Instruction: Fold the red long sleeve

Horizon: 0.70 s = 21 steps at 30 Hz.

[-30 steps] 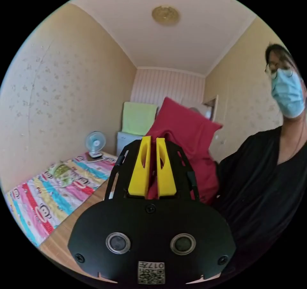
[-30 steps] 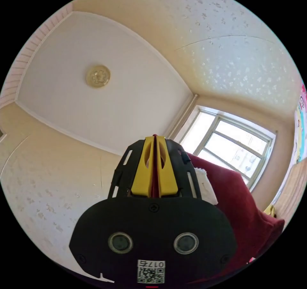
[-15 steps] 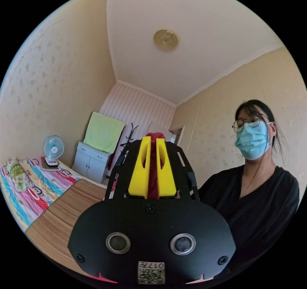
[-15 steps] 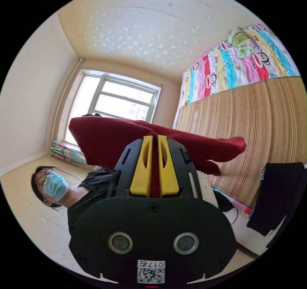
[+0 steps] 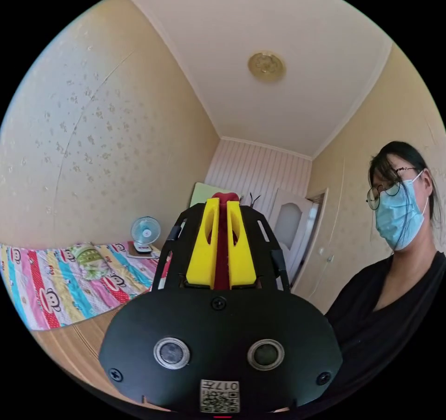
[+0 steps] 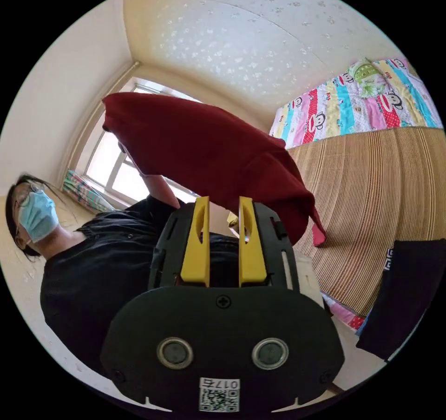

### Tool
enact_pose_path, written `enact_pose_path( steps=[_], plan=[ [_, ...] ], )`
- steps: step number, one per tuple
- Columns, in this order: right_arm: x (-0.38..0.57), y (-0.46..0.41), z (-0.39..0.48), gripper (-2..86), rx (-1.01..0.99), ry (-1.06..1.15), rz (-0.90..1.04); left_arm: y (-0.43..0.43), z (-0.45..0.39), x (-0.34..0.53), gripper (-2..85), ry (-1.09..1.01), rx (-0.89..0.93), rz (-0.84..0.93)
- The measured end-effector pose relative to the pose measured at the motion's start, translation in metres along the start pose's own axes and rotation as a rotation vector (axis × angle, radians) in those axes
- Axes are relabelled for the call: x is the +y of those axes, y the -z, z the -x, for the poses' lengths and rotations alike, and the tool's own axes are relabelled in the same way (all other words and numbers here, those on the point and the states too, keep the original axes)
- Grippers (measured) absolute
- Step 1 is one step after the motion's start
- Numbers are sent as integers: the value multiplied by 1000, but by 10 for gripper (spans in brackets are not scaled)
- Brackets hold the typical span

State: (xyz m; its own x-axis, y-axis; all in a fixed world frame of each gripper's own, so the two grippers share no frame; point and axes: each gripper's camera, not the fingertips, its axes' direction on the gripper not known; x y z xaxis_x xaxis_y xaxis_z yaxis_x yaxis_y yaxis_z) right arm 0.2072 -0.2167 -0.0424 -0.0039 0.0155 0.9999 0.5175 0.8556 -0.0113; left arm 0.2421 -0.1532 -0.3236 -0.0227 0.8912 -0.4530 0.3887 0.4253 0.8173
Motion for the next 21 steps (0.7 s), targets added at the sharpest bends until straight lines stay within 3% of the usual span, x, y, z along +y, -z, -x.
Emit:
enact_pose_path(
  steps=[3, 9, 12, 14, 17, 21],
  plan=[
    [13, -11, 24, 179, 205, 59, -27, 7, -15, -17, 17, 5, 9, -22],
    [25, -20, 54, 178, 507, 146, -106, 26, -36, -53, 18, 8, 39, -28],
    [15, -35, 59, 142, 407, 196, -105, 41, -38, -70, 19, 42, 80, -39],
    [10, -37, 69, 59, 395, 236, -115, 61, -38, -80, 20, 66, 93, -53],
    [9, 3, 89, 49, 427, 159, -331, 117, -37, -93, 21, 60, 78, -100],
    [16, 71, 141, 44, 299, 249, -541, 222, -49, -97, 24, -85, 140, -133]
  ],
)
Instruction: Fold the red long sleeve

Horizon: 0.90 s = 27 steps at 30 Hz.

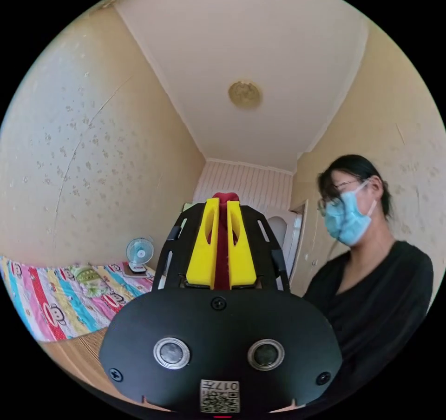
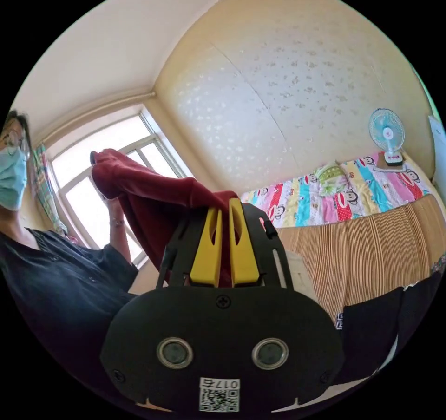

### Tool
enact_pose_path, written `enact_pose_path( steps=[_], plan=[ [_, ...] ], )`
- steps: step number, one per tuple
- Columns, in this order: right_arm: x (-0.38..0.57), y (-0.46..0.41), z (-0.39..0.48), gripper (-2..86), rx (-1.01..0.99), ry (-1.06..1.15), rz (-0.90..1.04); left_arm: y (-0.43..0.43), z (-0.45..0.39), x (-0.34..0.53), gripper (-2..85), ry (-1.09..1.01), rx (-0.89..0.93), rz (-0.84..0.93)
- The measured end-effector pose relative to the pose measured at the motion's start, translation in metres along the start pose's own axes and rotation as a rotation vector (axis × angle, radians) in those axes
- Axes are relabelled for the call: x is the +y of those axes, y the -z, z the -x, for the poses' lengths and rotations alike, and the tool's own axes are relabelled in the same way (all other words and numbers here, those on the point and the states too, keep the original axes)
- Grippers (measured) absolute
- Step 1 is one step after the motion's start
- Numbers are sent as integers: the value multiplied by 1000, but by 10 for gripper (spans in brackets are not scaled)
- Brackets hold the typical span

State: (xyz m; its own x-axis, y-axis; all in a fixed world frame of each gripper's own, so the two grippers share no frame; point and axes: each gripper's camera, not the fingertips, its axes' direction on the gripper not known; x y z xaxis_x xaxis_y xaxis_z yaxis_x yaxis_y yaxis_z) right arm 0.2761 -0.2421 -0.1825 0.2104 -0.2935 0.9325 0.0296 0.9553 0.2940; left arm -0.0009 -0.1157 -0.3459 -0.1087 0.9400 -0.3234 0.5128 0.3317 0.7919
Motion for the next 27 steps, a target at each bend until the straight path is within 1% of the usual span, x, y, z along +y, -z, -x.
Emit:
enact_pose_path(
  steps=[2, 4, 6, 7, 9, 10, 12, 13, 14, 15, 16, 17, 18, 19, 20, 21, 22, 23, 24, 25, 26, 27],
  plan=[
    [-20, 22, 25, 43, -25, 90, -35, 39, -20, -2, 24, -54, -5, 29],
    [-38, 44, 66, 42, 5, 220, -105, 71, -43, 0, 24, -97, -71, 75],
    [-45, 54, 93, 41, 38, 279, -156, 102, -71, 5, 25, -89, -211, 104],
    [-49, 55, 106, 41, 64, 300, -172, 109, -75, 7, 25, -76, -246, 97],
    [-59, 47, 119, 41, 124, 321, -162, 129, -77, 9, 26, 16, -398, 68],
    [-68, 34, 122, 41, 176, 341, -123, 132, -73, 8, 26, 48, -441, 68],
    [-84, 2, 116, 41, 278, 371, -39, 134, -38, -3, 28, 140, -592, 123],
    [-96, -28, 100, 41, 352, 382, 30, 132, -23, -6, 28, 159, -625, 150],
    [-102, -46, 89, 42, 390, 391, 70, 124, 16, -12, 29, 191, -685, 219],
    [-114, -89, 59, 42, 472, 413, 165, 113, 68, -13, 31, 208, -744, 311],
    [-122, -139, 17, 43, 539, 423, 260, 106, 98, -11, 32, 225, -772, 361],
    [-125, -164, -9, 44, 559, 409, 300, 96, 167, -1, 37, 296, -813, 449],
    [-128, -215, -65, 46, 569, 366, 372, 90, 241, 19, 43, 384, -858, 526],
    [-125, -264, -126, 54, 581, 259, 471, 89, 275, 34, 46, 425, -885, 557],
    [-123, -286, -158, 59, 592, 165, 536, 94, 335, 68, 51, 517, -947, 607],
    [-109, -321, -212, 60, 587, -16, 673, 107, 374, 104, 53, 620, -1003, 633],
    [-85, -343, -252, 58, 561, -158, 772, 114, 386, 122, 56, 670, -1012, 642],
    [-70, -351, -266, 55, 557, -207, 801, 127, 398, 159, 63, 754, -991, 643],
    [-39, -362, -286, 47, 558, -267, 856, 138, 397, 195, 65, 805, -942, 646],
    [-5, -372, -301, 37, 552, -307, 924, 143, 394, 214, 65, 822, -919, 661],
    [13, -376, -309, 34, 548, -329, 961, 152, 384, 252, 66, 857, -898, 713],
    [50, -384, -322, 28, 528, -361, 1043, 160, 370, 292, 66, 892, -898, 785]
  ],
)
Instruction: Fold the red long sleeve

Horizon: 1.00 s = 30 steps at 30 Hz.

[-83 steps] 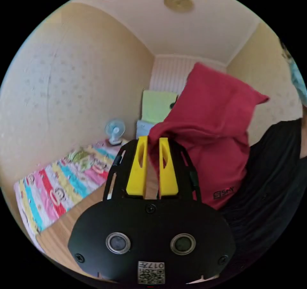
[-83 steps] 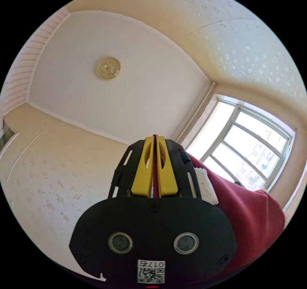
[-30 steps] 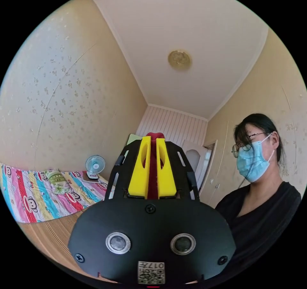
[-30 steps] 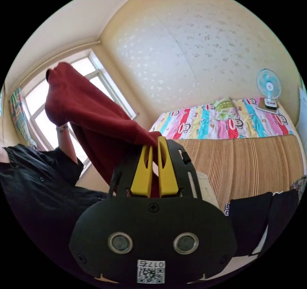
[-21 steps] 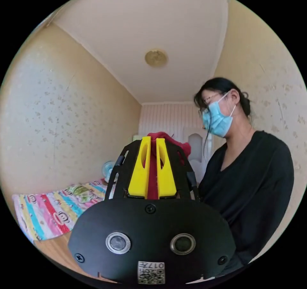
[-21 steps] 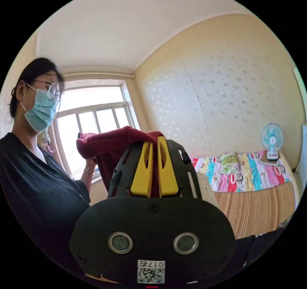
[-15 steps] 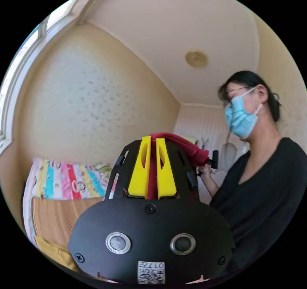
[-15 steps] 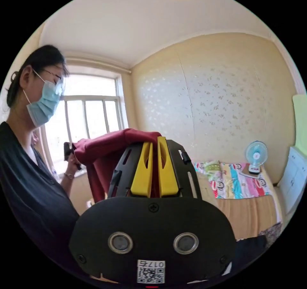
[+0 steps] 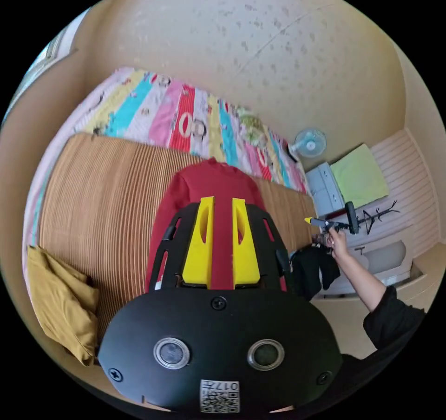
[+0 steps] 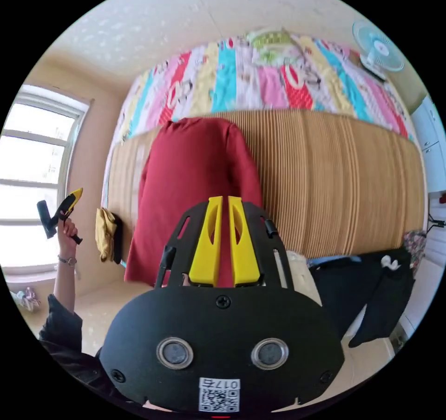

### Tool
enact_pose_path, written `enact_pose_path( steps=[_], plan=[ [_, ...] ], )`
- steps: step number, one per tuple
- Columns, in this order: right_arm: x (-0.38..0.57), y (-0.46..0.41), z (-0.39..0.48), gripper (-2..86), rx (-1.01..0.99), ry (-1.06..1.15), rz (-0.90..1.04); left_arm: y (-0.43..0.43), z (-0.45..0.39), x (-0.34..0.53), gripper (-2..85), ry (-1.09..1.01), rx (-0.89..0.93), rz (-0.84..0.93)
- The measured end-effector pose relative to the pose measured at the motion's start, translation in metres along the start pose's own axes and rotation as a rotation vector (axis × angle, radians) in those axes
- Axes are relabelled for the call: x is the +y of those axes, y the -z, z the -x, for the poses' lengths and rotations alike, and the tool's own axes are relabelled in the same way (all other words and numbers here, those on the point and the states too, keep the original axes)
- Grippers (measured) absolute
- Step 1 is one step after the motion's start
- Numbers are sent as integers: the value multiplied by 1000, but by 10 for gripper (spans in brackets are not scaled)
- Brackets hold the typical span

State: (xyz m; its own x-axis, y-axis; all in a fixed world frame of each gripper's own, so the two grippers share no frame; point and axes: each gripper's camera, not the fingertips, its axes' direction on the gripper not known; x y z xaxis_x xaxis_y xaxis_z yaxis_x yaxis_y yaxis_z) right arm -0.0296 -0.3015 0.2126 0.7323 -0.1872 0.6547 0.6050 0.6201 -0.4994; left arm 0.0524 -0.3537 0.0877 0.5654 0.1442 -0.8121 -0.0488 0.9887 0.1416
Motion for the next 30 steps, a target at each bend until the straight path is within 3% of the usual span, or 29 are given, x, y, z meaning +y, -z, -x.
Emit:
enact_pose_path(
  steps=[5, 10, 14, 16, 20, 22, 27, 28, 30],
  plan=[
    [23, -117, -13, 12, 55, 34, 231, -75, 48, 96, 69, 23, -12, 264],
    [-3, -162, 12, 7, 58, 168, 283, -80, 63, 104, 68, -28, -47, 326],
    [-6, -222, 9, 6, 158, 177, 531, -101, 91, 126, 52, -43, -246, 614],
    [12, -223, -1, 5, 140, 191, 462, -68, 98, 146, 40, -22, -225, 510],
    [48, -215, -29, 5, 2, 157, 397, -8, 116, 211, -3, 76, -173, 502],
    [74, -221, -51, 5, -118, 76, 464, 15, 121, 240, -7, 128, -159, 529],
    [98, -231, -65, 4, -144, -16, 605, 71, 147, 297, -6, 363, -82, 700],
    [95, -230, -69, 4, -145, -52, 624, 81, 153, 300, -4, 396, -55, 681],
    [89, -230, -74, 4, -159, -102, 645, 137, 186, 311, 7, 581, 126, 452]
  ],
)
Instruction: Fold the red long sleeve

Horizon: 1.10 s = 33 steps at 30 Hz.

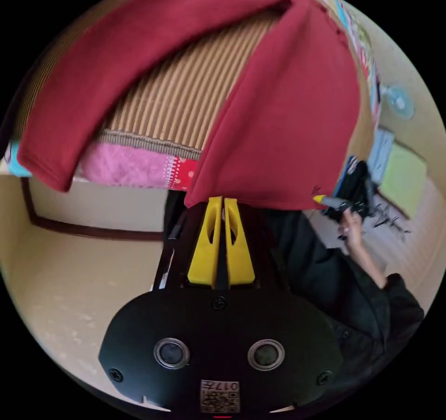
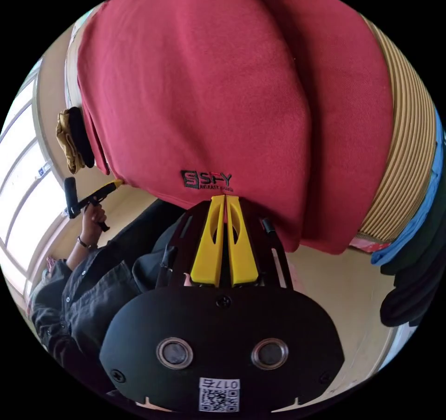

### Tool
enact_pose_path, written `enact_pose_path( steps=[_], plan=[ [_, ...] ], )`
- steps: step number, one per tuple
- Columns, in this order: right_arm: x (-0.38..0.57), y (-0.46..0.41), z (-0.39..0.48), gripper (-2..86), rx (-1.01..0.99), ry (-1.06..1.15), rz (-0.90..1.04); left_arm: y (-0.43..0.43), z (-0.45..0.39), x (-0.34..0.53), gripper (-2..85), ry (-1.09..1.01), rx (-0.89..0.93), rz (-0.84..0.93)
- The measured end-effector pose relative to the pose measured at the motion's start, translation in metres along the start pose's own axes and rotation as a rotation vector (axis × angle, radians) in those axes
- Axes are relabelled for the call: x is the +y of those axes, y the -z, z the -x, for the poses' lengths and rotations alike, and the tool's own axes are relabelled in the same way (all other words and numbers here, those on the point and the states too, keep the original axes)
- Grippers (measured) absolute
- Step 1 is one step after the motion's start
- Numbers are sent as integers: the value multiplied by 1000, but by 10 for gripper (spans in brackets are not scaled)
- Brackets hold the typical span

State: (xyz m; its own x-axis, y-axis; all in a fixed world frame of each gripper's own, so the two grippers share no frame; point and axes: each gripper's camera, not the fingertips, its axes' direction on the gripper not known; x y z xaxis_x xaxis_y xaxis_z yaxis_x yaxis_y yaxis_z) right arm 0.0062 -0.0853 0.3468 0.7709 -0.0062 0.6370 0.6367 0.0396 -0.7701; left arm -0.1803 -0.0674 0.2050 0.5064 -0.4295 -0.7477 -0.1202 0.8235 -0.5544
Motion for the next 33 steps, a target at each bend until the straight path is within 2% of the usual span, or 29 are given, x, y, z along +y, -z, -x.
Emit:
enact_pose_path(
  steps=[1, 3, 6, 9, 12, 16, 19, 22, 24, 27, 30, 33],
  plan=[
    [-2, 5, -1, 4, -15, -14, -4, 14, 13, 5, 23, 58, 83, -53],
    [-1, 13, 2, 4, 13, -31, -24, 57, 75, 33, 93, 367, 434, -293],
    [4, 23, 15, 4, 114, -36, -42, 83, 134, 78, 136, 708, 715, -586],
    [7, 23, 32, 4, 223, 23, -21, 95, 173, 107, 146, 933, 771, -747],
    [7, 16, 44, 5, 315, 50, 0, 103, 206, 113, 140, 966, 706, -746],
    [2, 0, 59, 4, 432, 41, 52, 120, 226, 102, 94, 799, 633, -637],
    [0, -3, 76, 4, 487, 91, 41, 149, 218, 103, 55, 602, 491, -555],
    [-1, 2, 94, 4, 577, 124, -37, 182, 177, 106, 45, 338, 350, -460],
    [0, 8, 104, 4, 592, 166, -101, 218, 105, 112, 42, 81, 156, -405],
    [0, 12, 120, 4, 667, 243, -180, 281, 9, 141, 41, -171, 15, -532],
    [-6, 9, 126, 5, 776, 219, -247, 353, -67, 168, 42, -305, -152, -687],
    [-14, 7, 120, 6, 708, 217, -271, 407, -125, 178, 42, -412, -311, -779]
  ],
)
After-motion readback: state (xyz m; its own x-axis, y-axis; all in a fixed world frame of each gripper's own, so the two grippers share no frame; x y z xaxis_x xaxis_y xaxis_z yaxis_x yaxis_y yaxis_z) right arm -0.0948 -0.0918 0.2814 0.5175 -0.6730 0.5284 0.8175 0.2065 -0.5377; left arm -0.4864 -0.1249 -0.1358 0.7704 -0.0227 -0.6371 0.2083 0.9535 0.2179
